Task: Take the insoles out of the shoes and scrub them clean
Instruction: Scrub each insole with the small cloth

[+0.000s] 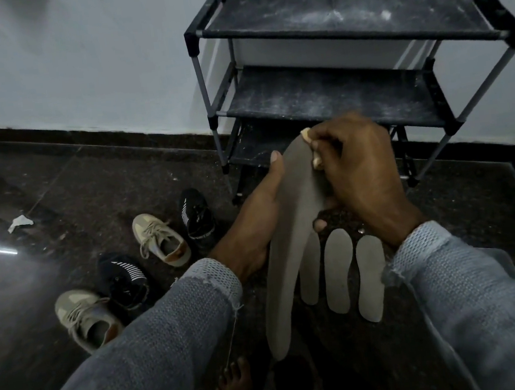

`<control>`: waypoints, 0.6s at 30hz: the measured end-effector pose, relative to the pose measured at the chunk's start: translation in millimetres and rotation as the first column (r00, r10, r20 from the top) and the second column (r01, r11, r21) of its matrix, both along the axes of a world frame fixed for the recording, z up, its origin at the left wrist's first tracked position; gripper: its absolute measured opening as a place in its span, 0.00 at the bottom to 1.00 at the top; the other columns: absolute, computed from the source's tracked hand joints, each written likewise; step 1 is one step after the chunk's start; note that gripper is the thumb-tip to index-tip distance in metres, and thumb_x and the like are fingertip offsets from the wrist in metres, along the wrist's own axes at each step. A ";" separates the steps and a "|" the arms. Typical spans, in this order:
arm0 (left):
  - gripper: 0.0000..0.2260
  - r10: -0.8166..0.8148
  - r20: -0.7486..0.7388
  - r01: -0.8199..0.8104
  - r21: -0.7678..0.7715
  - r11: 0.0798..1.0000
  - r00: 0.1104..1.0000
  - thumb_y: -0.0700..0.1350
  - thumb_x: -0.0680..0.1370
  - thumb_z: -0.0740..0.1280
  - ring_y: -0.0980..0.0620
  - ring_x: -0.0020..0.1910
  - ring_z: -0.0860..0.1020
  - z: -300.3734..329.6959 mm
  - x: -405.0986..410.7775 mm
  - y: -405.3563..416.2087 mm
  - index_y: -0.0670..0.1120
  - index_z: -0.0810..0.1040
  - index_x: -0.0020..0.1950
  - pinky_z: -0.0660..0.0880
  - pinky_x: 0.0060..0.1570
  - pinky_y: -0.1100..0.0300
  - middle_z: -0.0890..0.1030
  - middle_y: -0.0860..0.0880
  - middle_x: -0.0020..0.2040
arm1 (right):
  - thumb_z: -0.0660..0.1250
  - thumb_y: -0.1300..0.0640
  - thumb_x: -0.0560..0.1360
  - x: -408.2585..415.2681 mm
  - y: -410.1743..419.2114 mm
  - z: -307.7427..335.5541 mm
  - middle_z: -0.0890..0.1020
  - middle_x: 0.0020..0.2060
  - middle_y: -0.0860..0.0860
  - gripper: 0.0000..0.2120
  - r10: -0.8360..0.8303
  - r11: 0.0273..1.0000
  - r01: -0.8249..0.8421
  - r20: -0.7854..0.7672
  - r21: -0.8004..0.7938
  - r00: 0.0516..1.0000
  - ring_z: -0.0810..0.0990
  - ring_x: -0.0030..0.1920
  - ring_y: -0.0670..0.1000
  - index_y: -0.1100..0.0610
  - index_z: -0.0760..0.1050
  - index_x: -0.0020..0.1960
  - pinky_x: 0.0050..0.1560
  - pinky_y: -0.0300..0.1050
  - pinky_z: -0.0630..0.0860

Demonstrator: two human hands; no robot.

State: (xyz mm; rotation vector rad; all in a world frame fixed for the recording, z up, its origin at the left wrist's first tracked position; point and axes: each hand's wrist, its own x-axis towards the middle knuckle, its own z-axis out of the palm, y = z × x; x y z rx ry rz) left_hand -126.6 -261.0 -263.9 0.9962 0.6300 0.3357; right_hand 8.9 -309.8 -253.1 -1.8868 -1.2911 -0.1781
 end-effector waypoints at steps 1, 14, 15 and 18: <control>0.28 -0.003 0.003 0.003 -0.002 1.000 1.000 0.64 0.79 0.53 0.43 0.39 0.78 0.2 -0.3 -0.3 0.46 0.76 0.64 0.75 0.46 0.49 0.84 0.41 0.50 | 0.66 0.63 0.76 3.4 0.2 -0.5 0.83 0.45 0.52 0.07 -0.014 1.000 0.014 -0.013 0.001 1.000 0.75 0.45 0.42 0.58 0.82 0.50 0.46 0.20 0.63; 0.26 0.080 0.090 -0.065 -0.164 0.984 0.993 0.60 0.81 0.53 0.44 0.52 0.82 6.8 -2.3 2.2 0.42 0.73 0.67 0.81 0.46 0.50 0.81 0.41 0.58 | 0.68 0.62 0.76 -7.0 -5.0 0.3 0.80 0.45 0.49 0.06 0.122 0.991 -0.126 -0.084 -0.045 0.989 0.77 0.44 0.43 0.57 0.82 0.51 0.45 0.26 0.72; 0.27 0.070 0.076 -0.058 -0.150 0.987 0.995 0.60 0.80 0.53 0.44 0.53 0.81 5.4 -1.9 2.3 0.42 0.72 0.68 0.81 0.48 0.50 0.80 0.40 0.59 | 0.67 0.62 0.76 -2.7 -4.2 0.7 0.80 0.45 0.49 0.06 0.068 0.997 -0.070 -0.073 -0.022 0.995 0.77 0.44 0.43 0.57 0.82 0.51 0.45 0.24 0.70; 0.27 0.063 0.057 -0.055 -0.122 0.991 0.996 0.61 0.80 0.53 0.44 0.55 0.81 4.6 -1.5 2.0 0.43 0.72 0.69 0.79 0.52 0.48 0.79 0.40 0.61 | 0.67 0.63 0.76 2.6 -4.9 -1.2 0.79 0.45 0.48 0.05 0.020 1.000 -0.018 -0.076 0.015 0.997 0.76 0.43 0.42 0.57 0.81 0.50 0.45 0.23 0.69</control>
